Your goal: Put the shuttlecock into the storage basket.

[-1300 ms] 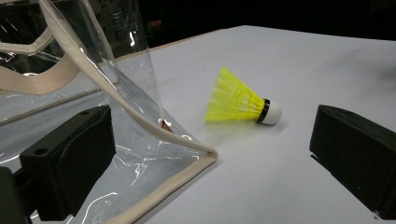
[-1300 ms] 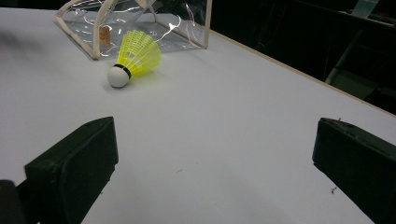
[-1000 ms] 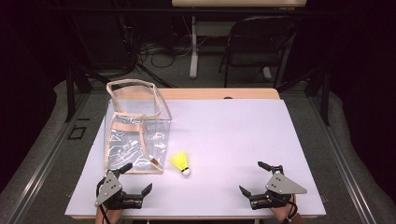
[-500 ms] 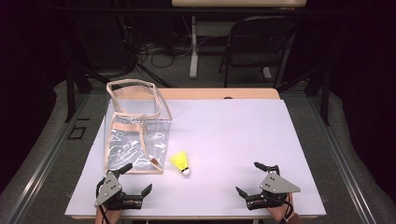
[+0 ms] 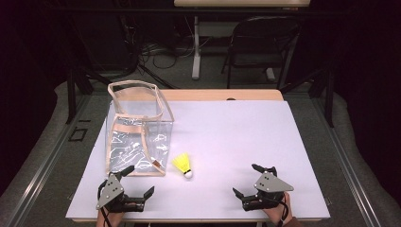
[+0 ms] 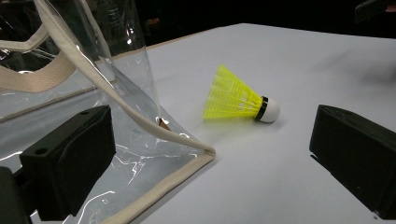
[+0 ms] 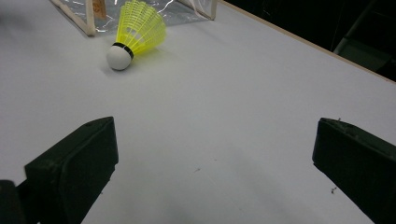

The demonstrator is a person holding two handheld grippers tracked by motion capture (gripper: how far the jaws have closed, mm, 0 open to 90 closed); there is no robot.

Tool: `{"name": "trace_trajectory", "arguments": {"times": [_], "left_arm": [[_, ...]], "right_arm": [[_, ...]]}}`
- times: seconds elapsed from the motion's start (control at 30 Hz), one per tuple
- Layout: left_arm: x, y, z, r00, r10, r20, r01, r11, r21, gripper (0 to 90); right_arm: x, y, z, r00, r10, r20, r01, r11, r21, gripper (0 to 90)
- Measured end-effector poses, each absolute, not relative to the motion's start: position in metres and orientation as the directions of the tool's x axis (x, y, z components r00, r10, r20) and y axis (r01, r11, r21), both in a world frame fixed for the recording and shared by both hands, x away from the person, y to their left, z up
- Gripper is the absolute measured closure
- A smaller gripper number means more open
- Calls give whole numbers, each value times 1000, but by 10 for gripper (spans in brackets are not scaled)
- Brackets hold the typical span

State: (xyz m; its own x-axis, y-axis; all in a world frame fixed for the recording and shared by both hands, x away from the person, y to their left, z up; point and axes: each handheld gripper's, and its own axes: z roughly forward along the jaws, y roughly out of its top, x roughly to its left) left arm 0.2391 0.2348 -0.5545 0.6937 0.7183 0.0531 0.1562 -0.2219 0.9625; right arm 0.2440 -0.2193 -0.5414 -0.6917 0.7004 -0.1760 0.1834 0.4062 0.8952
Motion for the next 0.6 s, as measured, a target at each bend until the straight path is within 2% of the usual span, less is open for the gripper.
{"name": "trace_trajectory", "arguments": {"times": [0.6], "left_arm": [[239, 234, -554, 693, 718, 56, 156, -225, 962, 2]], "right_arm": [[253, -202, -543, -698, 704, -126, 240, 397, 886, 0]]}}
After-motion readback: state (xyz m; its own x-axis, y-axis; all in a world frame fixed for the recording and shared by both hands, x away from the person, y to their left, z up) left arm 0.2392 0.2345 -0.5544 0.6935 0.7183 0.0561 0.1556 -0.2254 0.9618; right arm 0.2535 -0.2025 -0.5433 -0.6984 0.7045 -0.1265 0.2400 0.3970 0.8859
